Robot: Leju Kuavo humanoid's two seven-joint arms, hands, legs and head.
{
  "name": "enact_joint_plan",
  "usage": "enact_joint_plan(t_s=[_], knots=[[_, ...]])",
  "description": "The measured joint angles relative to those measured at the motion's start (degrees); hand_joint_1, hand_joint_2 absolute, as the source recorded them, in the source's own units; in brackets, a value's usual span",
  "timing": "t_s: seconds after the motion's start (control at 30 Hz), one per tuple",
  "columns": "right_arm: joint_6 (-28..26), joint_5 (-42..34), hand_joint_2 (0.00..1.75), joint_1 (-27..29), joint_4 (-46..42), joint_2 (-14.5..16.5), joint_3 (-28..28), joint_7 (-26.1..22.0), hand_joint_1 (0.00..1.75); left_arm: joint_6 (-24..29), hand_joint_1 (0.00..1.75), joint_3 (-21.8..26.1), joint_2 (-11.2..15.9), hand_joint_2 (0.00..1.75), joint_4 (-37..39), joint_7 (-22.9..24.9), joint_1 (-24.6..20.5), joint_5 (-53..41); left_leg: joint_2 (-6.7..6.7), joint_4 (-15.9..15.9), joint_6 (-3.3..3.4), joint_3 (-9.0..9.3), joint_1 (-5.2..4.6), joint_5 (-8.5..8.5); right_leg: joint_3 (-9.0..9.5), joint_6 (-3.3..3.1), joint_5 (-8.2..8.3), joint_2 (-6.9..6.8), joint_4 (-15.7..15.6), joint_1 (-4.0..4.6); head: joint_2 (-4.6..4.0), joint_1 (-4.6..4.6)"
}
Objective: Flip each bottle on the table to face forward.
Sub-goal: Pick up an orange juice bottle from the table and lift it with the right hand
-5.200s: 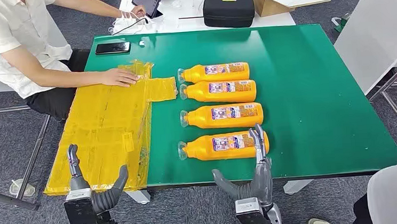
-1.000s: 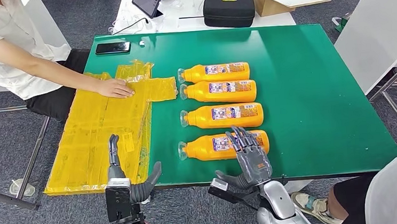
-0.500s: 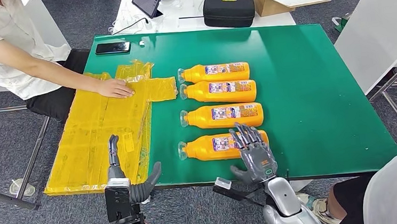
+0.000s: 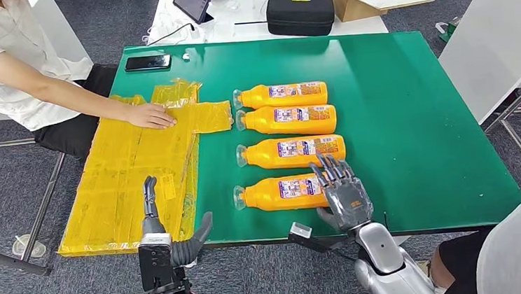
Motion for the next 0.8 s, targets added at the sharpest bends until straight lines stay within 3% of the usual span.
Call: enact_joint_plan(t_s=[0.27,0.8], knots=[[1.87,-2.46,1.75,-3.91,4.78,-1.51,-0.82,-1.03,0.0,-1.79,0.0,-1.8,-0.02,1.75,0.3,0.0,-0.08,0.33,-0.01,0.01,0.02,0.0,-0.05,0.01,0.01,0.02,0.01,-0.01,0.0,-0.06,0.0,0.02],[9.27,-4.44,1.75,-8.29,11.85,-1.54,-0.62,-1.13,0.0,-2.75,0.0,-2.34,-0.02,1.75,0.92,0.01,-0.95,1.04,-0.01,0.01,0.02,0.04,-0.05,0.01,0.04,0.02,0.02,0.0,0.0,-0.06,0.02,0.0]])
